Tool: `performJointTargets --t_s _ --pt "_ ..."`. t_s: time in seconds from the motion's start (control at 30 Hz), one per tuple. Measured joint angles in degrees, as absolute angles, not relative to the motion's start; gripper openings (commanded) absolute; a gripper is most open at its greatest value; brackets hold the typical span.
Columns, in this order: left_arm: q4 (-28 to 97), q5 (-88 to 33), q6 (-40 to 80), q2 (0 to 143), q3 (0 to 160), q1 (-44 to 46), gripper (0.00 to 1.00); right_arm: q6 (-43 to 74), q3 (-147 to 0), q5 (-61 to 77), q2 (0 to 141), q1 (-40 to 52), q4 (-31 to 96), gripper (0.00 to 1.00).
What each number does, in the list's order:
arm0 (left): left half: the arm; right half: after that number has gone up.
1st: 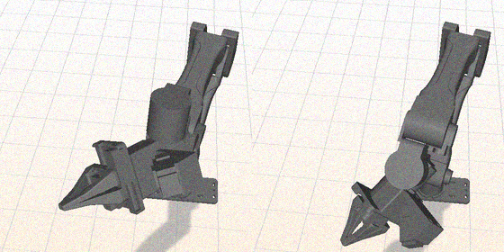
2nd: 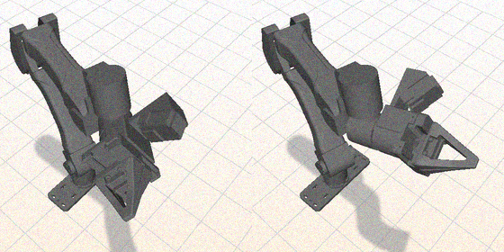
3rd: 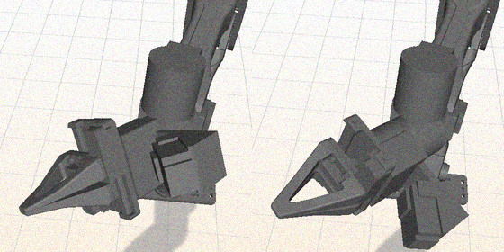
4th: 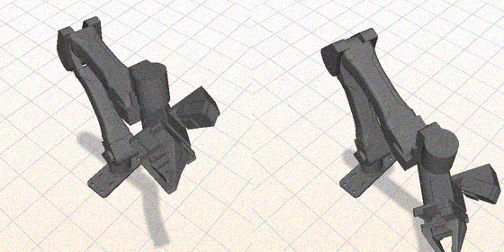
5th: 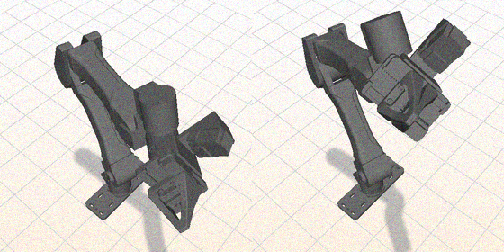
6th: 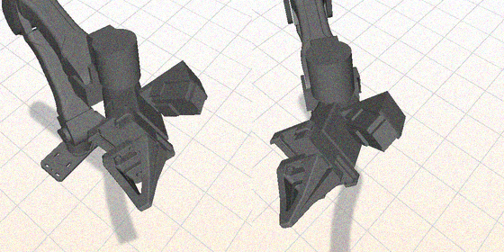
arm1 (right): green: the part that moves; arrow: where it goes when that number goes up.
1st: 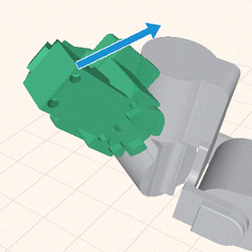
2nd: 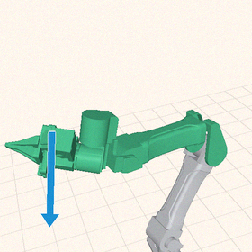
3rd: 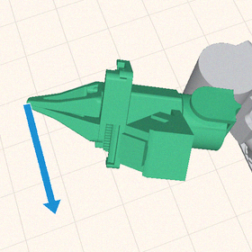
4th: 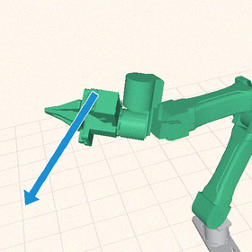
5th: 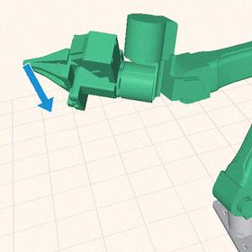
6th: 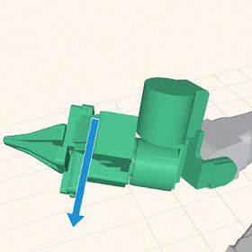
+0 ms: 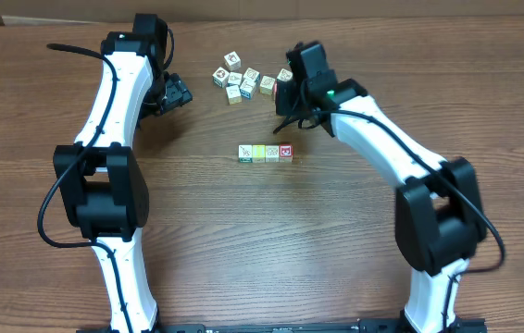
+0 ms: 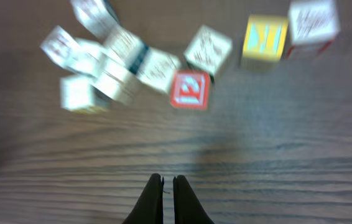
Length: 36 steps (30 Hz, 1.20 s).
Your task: Form a horizontal line
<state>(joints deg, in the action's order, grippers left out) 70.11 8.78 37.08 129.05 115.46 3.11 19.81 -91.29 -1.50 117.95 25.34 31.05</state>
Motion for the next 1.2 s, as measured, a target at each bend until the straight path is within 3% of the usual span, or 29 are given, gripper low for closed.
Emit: performJointTargets --t_s 0.27,1.2 --pt "70.11 8.78 37.08 129.05 115.46 3.11 1.00 19.66 -91.26 -1.19 124.60 25.45 31.05 0.04" --pt "70.11 8.78 37.10 129.05 115.46 3.11 1.00 19.51 -90.56 1.26 124.62 25.82 36.99 0.05"
